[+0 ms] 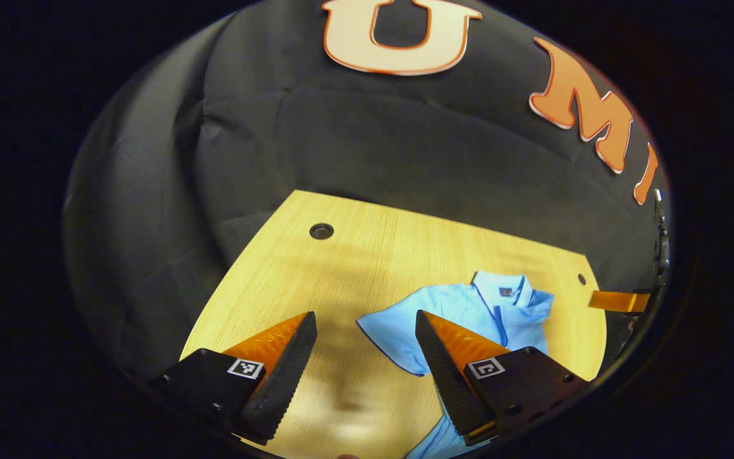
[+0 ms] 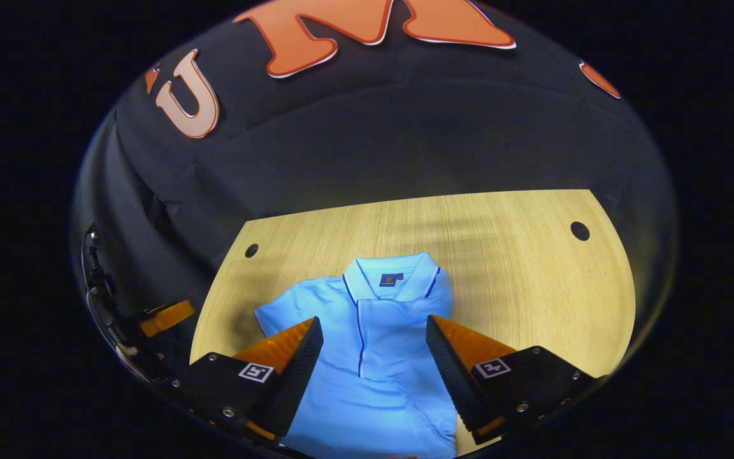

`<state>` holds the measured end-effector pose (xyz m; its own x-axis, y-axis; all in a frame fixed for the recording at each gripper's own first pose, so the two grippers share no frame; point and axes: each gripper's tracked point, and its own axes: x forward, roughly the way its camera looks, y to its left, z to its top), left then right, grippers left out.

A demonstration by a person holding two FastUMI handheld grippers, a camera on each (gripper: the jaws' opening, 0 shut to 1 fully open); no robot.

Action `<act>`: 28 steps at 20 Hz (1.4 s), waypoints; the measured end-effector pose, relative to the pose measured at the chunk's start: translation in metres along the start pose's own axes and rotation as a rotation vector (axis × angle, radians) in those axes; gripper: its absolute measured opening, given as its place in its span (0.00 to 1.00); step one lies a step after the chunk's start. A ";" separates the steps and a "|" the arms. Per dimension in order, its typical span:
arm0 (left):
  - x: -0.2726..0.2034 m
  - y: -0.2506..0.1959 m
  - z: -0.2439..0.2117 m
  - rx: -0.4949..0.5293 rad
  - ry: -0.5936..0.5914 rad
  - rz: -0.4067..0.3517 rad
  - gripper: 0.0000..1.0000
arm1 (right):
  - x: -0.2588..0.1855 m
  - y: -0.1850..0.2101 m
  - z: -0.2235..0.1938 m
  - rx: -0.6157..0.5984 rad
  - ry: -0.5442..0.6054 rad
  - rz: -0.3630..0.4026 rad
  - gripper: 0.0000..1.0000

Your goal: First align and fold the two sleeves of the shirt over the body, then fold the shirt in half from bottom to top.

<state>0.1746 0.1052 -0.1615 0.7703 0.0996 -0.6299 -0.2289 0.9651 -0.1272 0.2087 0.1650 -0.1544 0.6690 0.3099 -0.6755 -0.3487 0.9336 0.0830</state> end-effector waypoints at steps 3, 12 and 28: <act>0.031 -0.012 -0.017 -0.026 0.130 -0.012 1.00 | -0.014 -0.017 -0.007 0.003 -0.007 -0.007 0.98; 0.110 -0.029 -0.080 -0.085 0.395 0.032 1.00 | -0.037 -0.083 -0.032 0.099 0.007 -0.057 0.99; 0.139 -0.027 -0.104 -0.046 0.487 0.089 0.42 | -0.039 -0.129 -0.061 0.184 0.053 -0.085 0.99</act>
<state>0.2254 0.0680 -0.3253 0.3814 0.0460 -0.9233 -0.3154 0.9453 -0.0832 0.1869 0.0216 -0.1835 0.6537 0.2232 -0.7231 -0.1634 0.9746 0.1531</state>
